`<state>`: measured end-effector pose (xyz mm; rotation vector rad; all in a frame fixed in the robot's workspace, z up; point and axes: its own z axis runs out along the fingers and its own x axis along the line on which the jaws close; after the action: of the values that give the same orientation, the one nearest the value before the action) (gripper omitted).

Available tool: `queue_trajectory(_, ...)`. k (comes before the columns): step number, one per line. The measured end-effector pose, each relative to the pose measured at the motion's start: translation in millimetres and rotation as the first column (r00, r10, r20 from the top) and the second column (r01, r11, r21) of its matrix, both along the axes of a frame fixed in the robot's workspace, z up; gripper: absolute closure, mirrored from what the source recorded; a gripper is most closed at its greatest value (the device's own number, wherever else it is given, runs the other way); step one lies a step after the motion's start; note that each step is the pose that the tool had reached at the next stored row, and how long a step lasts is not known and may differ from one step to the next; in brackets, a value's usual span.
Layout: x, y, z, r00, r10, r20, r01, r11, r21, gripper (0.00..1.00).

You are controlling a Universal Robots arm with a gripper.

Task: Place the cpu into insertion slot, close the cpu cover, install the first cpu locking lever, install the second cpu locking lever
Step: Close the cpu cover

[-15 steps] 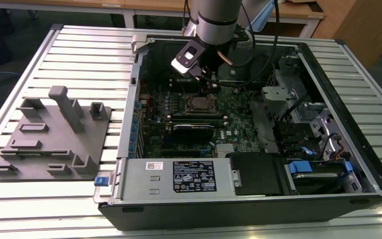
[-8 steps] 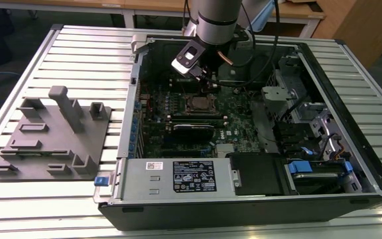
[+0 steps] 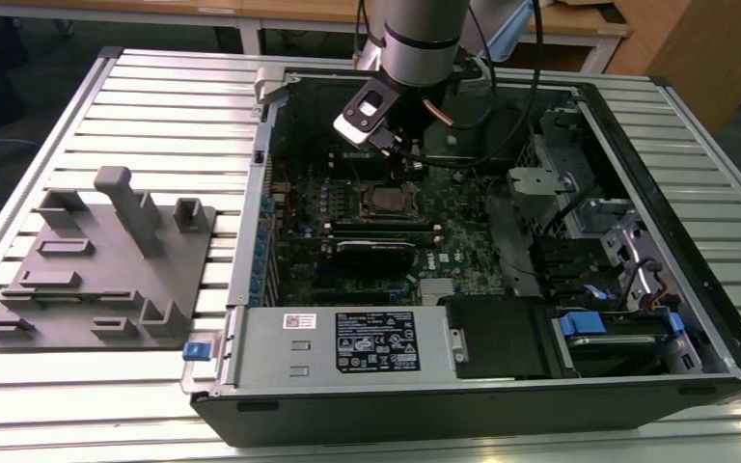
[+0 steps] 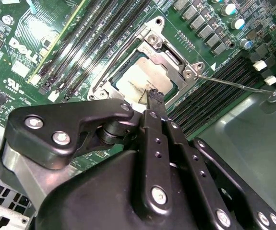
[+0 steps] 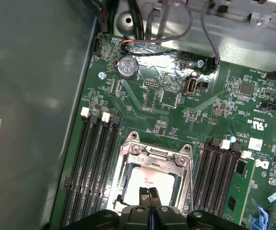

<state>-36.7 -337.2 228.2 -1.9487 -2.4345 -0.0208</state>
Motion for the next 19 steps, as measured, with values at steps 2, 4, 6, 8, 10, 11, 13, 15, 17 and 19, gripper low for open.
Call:
queue_trajectory(2, 0.0, 0.0, 0.0, 1.0, 0.0, 0.0001, 0.0, 1.0, 0.0, 0.89)
queue_trajectory(4, 0.0, 0.0, 0.0, 1.0, 0.004, 0.0, -0.004, 1.0, 0.0, 0.89)
queue_trajectory(6, 0.0, 0.0, 0.0, 0.9996, 0.028, 0.0, -0.028, 0.9996, 0.0, 0.89)
queue_trajectory(8, 0.0, 0.0, 0.0, 0.9996, 0.028, 0.0, -0.028, 0.9996, 0.0, 0.89)
queue_trajectory(10, 0.0, 0.0, 0.0, 0.9996, 0.028, 0.0, -0.028, 0.9996, 0.0, 0.89)
queue_trajectory(11, 0.0, 0.0, 0.0, 0.9996, 0.03, 0.0, -0.03, 0.9996, 0.0, 0.89)
queue_trajectory(13, 0.0, 0.0, 0.0, 0.9991, 0.041, 0.0, -0.041, 0.9991, 0.0, 0.89)
queue_trajectory(15, 0.0, 0.0, 0.0, 0.9982, 0.059, 0.0, -0.059, 0.9982, 0.0, 0.89)
queue_trajectory(17, 0.0, 0.0, -0.1, 0.9969, 0.079, 0.0, -0.079, 0.9969, 0.0, 0.89)
queue_trajectory(19, 0.0, 0.0, -0.1, 0.9945, 0.105, 0.0, -0.105, 0.9945, 0.0, 0.89)
